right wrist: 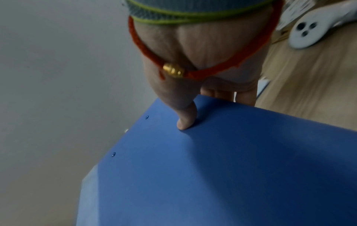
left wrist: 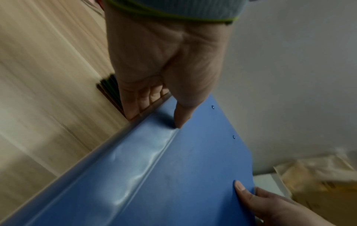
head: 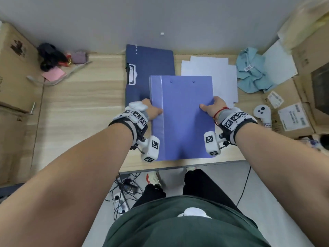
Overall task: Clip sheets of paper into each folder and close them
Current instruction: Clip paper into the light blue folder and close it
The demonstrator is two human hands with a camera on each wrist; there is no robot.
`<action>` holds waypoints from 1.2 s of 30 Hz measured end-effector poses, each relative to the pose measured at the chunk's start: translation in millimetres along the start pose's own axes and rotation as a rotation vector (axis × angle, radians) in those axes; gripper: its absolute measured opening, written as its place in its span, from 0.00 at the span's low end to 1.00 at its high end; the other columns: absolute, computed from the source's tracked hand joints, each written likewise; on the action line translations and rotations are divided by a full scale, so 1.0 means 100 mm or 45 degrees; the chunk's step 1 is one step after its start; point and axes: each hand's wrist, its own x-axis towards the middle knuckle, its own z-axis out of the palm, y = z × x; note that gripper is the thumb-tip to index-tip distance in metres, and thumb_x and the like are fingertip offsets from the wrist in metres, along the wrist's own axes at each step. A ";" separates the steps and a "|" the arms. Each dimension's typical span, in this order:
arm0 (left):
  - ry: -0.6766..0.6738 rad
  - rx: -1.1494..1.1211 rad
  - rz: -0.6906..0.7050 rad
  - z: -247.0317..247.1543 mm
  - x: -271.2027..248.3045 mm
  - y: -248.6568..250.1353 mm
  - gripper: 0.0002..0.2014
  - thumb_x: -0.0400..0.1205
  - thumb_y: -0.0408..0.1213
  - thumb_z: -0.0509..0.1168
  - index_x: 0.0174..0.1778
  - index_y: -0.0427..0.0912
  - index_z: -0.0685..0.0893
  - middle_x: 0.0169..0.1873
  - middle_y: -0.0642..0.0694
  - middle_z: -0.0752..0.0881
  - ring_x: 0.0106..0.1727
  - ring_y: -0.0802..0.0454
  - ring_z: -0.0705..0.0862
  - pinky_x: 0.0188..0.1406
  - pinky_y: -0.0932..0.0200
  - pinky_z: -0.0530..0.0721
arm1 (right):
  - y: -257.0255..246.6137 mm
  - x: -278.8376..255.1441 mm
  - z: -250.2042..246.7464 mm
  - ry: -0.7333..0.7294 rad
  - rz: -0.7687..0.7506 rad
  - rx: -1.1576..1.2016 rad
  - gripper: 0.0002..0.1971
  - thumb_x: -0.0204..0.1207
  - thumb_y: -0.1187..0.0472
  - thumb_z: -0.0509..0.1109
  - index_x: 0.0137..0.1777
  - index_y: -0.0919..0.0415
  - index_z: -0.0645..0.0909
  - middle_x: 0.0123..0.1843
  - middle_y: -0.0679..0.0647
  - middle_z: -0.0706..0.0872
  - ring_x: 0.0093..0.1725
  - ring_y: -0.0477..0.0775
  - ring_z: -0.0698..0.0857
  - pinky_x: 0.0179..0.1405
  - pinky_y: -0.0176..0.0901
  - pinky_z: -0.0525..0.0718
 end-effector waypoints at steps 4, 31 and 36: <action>-0.122 0.133 0.045 0.35 -0.40 0.61 0.36 0.52 0.62 0.71 0.55 0.48 0.87 0.50 0.47 0.90 0.50 0.44 0.89 0.56 0.48 0.88 | 0.41 0.19 -0.38 0.038 0.076 0.007 0.23 0.73 0.56 0.77 0.65 0.63 0.79 0.60 0.57 0.86 0.59 0.58 0.86 0.63 0.52 0.83; -0.063 -0.296 -0.018 0.72 -0.80 1.90 0.33 0.76 0.67 0.64 0.67 0.43 0.81 0.56 0.47 0.84 0.56 0.45 0.88 0.58 0.46 0.88 | 0.08 0.79 -1.17 -0.723 0.217 0.329 0.38 0.68 0.21 0.56 0.50 0.56 0.81 0.43 0.55 0.84 0.40 0.59 0.83 0.43 0.49 0.86; 0.033 -0.454 0.032 0.24 -0.97 2.02 0.29 0.78 0.70 0.59 0.57 0.47 0.81 0.51 0.47 0.84 0.51 0.46 0.88 0.54 0.44 0.89 | -0.50 0.43 -0.85 -0.949 -0.048 0.219 0.34 0.82 0.31 0.46 0.49 0.56 0.86 0.46 0.53 0.92 0.41 0.59 0.89 0.47 0.48 0.86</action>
